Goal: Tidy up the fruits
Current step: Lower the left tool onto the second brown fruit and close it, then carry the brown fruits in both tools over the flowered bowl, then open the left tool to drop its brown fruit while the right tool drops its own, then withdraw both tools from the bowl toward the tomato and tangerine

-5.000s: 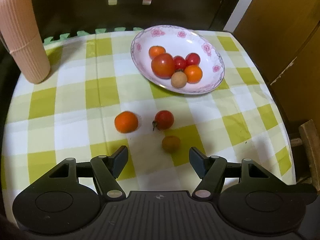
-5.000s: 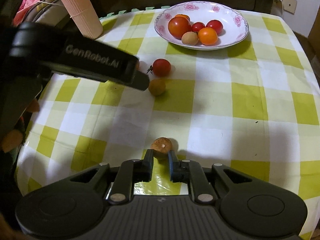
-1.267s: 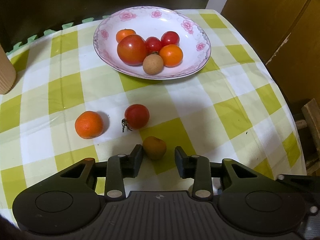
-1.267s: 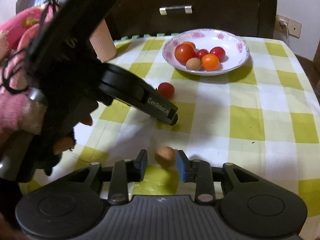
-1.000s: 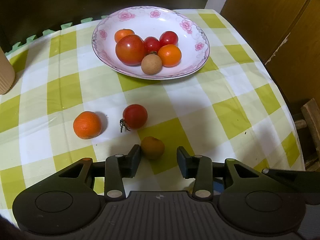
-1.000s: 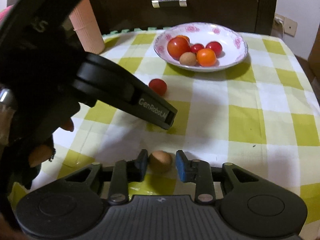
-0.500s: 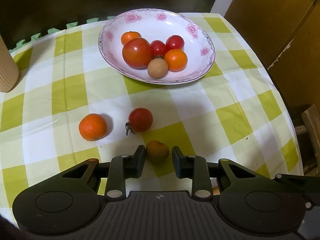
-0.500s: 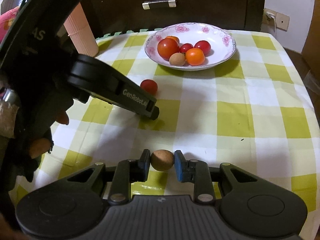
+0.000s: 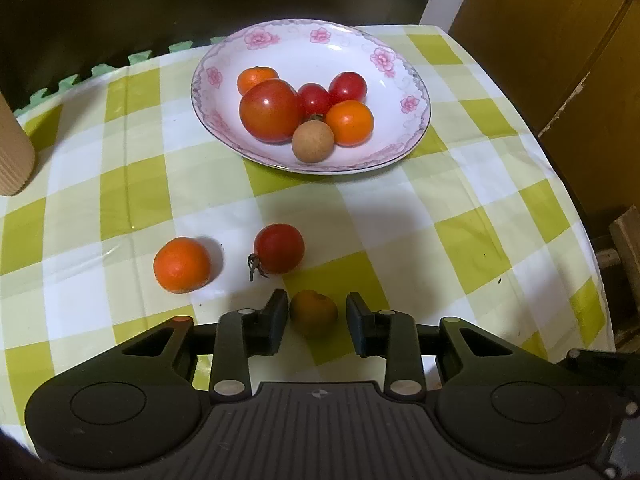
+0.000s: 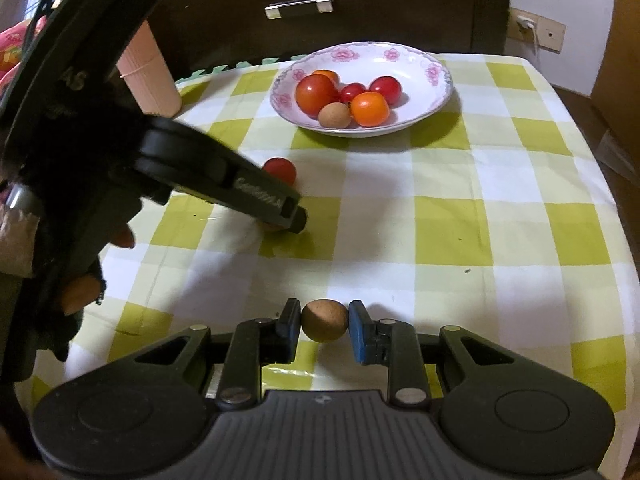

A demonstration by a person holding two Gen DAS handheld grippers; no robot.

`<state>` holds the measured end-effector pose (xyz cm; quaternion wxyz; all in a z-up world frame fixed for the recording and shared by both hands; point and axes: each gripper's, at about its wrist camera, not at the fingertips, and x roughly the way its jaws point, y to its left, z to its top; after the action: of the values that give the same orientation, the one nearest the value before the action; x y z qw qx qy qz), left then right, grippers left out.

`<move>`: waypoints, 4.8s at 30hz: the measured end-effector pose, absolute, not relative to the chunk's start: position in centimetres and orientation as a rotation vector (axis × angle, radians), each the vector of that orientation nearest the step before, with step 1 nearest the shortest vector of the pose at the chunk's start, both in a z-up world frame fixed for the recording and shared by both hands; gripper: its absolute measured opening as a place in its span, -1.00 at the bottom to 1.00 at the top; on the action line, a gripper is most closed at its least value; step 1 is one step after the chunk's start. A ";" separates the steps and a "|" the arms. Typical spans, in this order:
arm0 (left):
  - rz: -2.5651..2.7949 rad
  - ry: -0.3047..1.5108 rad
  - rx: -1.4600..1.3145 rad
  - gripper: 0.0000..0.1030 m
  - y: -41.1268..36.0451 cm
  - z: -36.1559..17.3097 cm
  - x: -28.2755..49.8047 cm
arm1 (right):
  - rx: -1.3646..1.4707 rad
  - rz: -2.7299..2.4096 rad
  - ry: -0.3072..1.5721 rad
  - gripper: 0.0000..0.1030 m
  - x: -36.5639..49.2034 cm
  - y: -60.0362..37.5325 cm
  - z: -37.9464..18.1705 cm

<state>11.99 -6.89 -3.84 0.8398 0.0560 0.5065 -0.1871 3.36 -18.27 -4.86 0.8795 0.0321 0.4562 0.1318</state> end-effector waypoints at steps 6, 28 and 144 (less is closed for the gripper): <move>-0.409 1.051 0.114 -0.35 -6.4 -2.8 11.4 | 0.075 0.253 0.918 -0.50 3.0 -18.7 -3.8; -0.432 1.003 0.086 -0.35 -5.8 -0.7 10.2 | 0.078 0.225 0.842 -0.50 4.6 -18.6 -1.6; -0.162 1.033 0.007 0.59 1.7 0.3 14.5 | 0.169 0.203 1.007 -0.15 13.9 -14.8 -2.7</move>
<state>14.48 1.74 0.33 0.8663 0.0035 0.4934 -0.0774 13.91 -14.77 -2.73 0.8676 0.0808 0.4810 0.0970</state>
